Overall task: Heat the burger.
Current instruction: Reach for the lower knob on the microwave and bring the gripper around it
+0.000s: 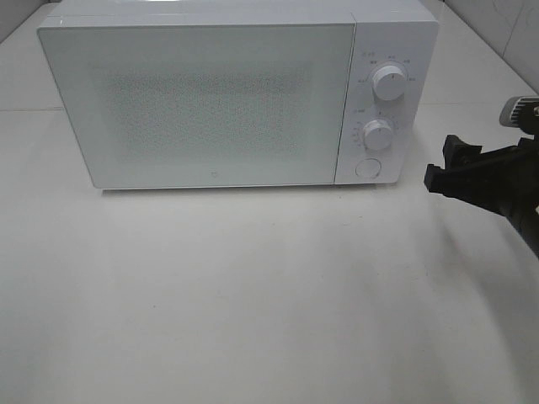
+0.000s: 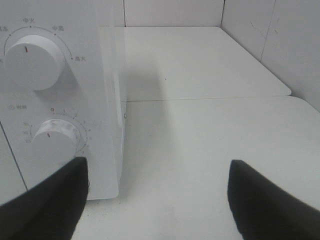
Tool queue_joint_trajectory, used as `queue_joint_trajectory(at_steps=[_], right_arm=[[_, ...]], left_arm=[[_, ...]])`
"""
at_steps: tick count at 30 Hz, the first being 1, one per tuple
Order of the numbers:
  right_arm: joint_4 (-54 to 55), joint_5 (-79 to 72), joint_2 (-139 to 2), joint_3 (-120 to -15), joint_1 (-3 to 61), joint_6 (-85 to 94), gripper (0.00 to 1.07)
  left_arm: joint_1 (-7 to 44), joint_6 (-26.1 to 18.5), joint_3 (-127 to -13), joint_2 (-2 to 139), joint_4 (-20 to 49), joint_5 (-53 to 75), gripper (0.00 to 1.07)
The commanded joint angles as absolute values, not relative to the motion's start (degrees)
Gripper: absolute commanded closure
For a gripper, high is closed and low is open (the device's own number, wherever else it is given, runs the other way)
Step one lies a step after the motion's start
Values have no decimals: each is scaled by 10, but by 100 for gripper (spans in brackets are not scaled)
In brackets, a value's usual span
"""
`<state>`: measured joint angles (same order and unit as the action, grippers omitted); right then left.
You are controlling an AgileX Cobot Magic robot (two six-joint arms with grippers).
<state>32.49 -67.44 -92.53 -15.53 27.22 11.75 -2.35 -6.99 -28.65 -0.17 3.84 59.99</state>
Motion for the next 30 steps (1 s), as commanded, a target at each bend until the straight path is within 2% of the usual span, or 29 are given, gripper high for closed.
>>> queue_joint_trajectory(at_steps=[1, 3, 7, 10, 13, 22, 25, 30], right_arm=[[365, -703, -936, -156, 303, 128, 31], [395, -721, -948, -156, 344, 128, 31], [412, -725, -948, -156, 363, 128, 31], [454, -745, -948, -156, 411, 139, 31], [474, -745, -948, -166, 430, 165, 31], [476, -747, -948, -195, 439, 198, 30], [469, -745, -948, -209, 439, 198, 25], [458, -745, -948, -219, 439, 201, 23]], left_arm=[[-25, -70, -285, -16, 40, 594, 17], [-25, -70, -285, -16, 40, 594, 17], [-25, -70, -285, -16, 40, 594, 17], [-25, -70, -285, -16, 40, 594, 17], [-25, -70, -285, -16, 40, 594, 17], [-25, -70, -285, -16, 40, 594, 17], [-25, -70, -285, -16, 40, 594, 17], [-25, -70, -285, -16, 40, 594, 17]])
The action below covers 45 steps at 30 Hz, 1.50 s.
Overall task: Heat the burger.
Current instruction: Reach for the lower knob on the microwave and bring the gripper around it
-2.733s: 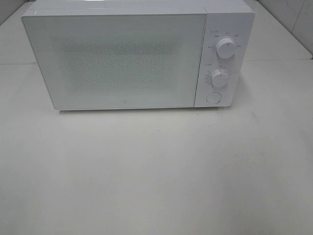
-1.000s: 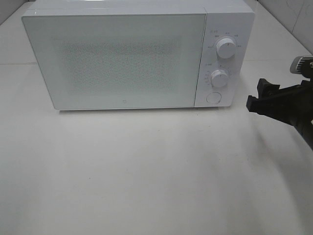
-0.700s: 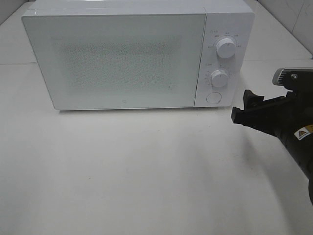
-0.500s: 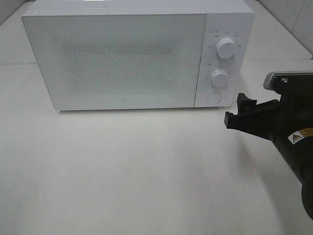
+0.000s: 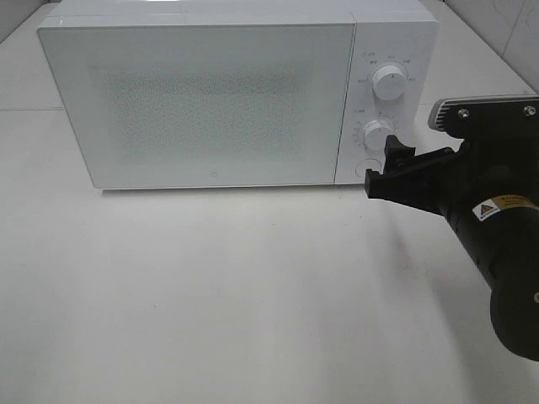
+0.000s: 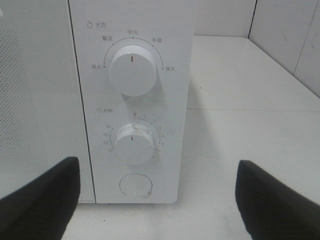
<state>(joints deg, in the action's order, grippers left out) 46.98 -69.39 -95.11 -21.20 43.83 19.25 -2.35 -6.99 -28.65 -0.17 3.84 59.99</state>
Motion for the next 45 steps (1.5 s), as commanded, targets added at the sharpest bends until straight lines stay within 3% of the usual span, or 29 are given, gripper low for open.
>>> queue_joint_trajectory(at_steps=[1, 14, 28, 45], right_arm=[[458, -748, -953, -226, 439, 202, 23], [473, -769, -1051, -297, 439, 179, 24], [423, -761, -1124, -370, 371, 157, 27], [383, -740, -1183, -429, 341, 148, 28]], left_arm=[[-25, -70, -285, -16, 40, 594, 17], [-25, -70, -285, -16, 40, 594, 17], [-25, -70, -285, -16, 40, 594, 17], [-25, -70, -285, -16, 40, 594, 17]])
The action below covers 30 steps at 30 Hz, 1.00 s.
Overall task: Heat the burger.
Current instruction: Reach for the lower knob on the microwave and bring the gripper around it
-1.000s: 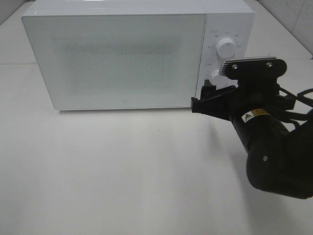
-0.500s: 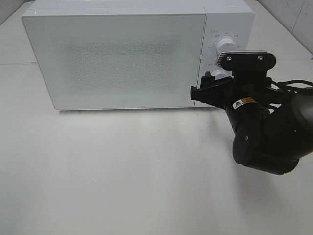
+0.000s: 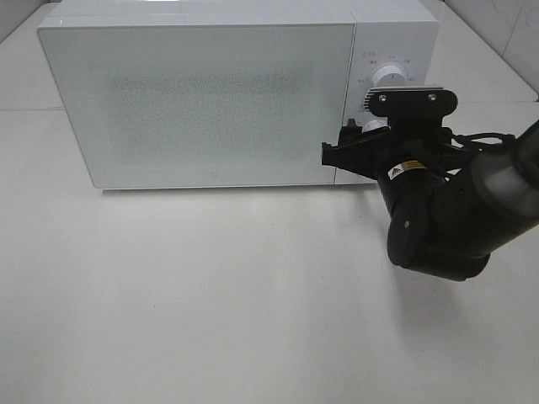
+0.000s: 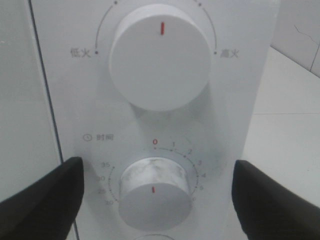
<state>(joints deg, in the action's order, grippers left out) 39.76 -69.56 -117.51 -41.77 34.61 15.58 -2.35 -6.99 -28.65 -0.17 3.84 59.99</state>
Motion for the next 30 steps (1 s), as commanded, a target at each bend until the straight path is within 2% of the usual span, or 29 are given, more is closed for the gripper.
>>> queue_joint_trajectory(at_steps=[1, 17, 21, 26, 27, 29, 30], right_arm=[[380, -733, -1188, -435, 341, 143, 28], [372, -730, -1195, -442, 332, 134, 32], [372, -718, -1195, -442, 332, 134, 36], [372, -715, -1195, -442, 332, 134, 44], [372, -715, -1195, -442, 332, 134, 50], [372, -714, -1195, -442, 332, 134, 53], [372, -712, -1195, -442, 332, 134, 62]], left_arm=[[-25, -70, -285, -16, 40, 594, 17], [-25, -70, -285, -16, 40, 594, 17], [-25, -70, -285, -16, 40, 594, 17], [-25, -70, -285, -16, 40, 594, 17], [-25, -70, -285, -16, 40, 594, 17], [-25, -70, -285, -16, 40, 594, 17], [-25, -70, -285, -16, 40, 594, 17]])
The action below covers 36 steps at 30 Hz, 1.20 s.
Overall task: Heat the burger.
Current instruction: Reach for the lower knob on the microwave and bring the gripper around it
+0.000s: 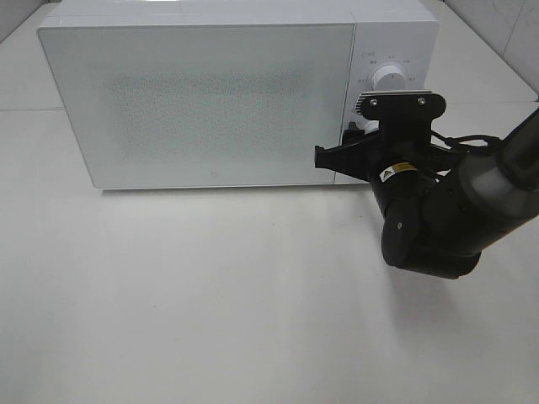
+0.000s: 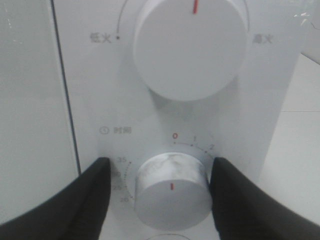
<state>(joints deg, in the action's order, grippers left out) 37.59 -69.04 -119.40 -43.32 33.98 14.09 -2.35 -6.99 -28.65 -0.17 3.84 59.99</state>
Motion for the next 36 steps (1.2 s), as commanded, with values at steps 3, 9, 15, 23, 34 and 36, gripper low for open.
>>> queue_joint_trajectory(at_steps=[3, 9, 15, 23, 34, 36], right_arm=[[371, -699, -1195, -442, 332, 127, 75], [369, -689, -1195, -441, 332, 99, 97], [350, -687, -1195, -441, 332, 66, 107], [348, -685, -1195, -442, 332, -93, 107], [260, -697, -1195, -442, 332, -610, 107], [255, -721, -1195, -442, 332, -714, 107]], left_arm=[[-25, -70, -285, -16, 40, 594, 17], [-25, -70, -285, -16, 40, 594, 17], [-25, -70, -285, -16, 40, 594, 17], [-25, -70, -285, -16, 40, 594, 17], [-25, -70, -285, -16, 40, 594, 17], [-25, -70, -285, -16, 40, 594, 17]])
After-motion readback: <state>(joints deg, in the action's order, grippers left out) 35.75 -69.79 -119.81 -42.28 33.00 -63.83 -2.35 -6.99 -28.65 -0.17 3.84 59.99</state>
